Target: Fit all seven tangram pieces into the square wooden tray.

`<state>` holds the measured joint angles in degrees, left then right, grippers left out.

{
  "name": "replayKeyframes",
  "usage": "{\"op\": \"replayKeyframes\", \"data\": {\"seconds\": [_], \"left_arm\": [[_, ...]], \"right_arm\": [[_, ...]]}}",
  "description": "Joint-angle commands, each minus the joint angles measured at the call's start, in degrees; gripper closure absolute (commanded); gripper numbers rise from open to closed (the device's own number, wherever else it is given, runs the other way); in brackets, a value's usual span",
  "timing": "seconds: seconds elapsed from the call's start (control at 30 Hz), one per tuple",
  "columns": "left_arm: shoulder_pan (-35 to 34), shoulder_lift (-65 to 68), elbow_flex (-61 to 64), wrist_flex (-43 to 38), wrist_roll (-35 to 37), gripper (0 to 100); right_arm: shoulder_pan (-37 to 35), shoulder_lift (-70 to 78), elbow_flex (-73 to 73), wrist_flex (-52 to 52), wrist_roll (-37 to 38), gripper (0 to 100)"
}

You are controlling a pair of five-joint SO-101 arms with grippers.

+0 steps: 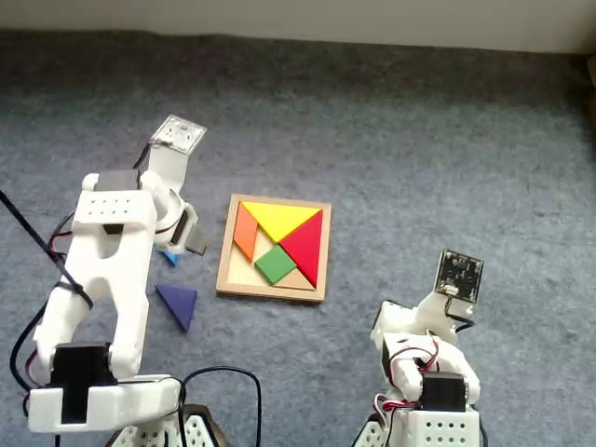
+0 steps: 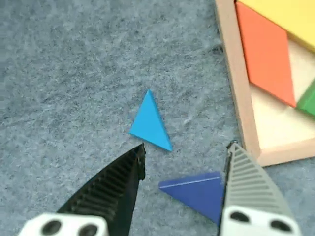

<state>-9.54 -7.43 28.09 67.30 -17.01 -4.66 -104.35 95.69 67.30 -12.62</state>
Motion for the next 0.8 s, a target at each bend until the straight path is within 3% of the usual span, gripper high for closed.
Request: {"op": "replayKeyframes", "data": {"seconds": [0.0,0.33,0.5,0.77], "left_arm": [[-1.19,2.42,1.71,-5.54,-0.44,74],[-3.82,24.31,-12.35,-4.31,1.85,74],[-4.70,28.35,-18.15,0.70,1.85,74],[-4.97,29.41,-18.95,0.97,1.85,77]], "right_arm": [[0.84,-0.75,8.22,-1.01,0.53,99.5],[0.84,-0.75,8.22,-1.01,0.53,99.5],[0.84,-0.75,8.22,-1.01,0.53,99.5],[0.84,-0.75,8.22,-1.01,0.53,99.5]]}}
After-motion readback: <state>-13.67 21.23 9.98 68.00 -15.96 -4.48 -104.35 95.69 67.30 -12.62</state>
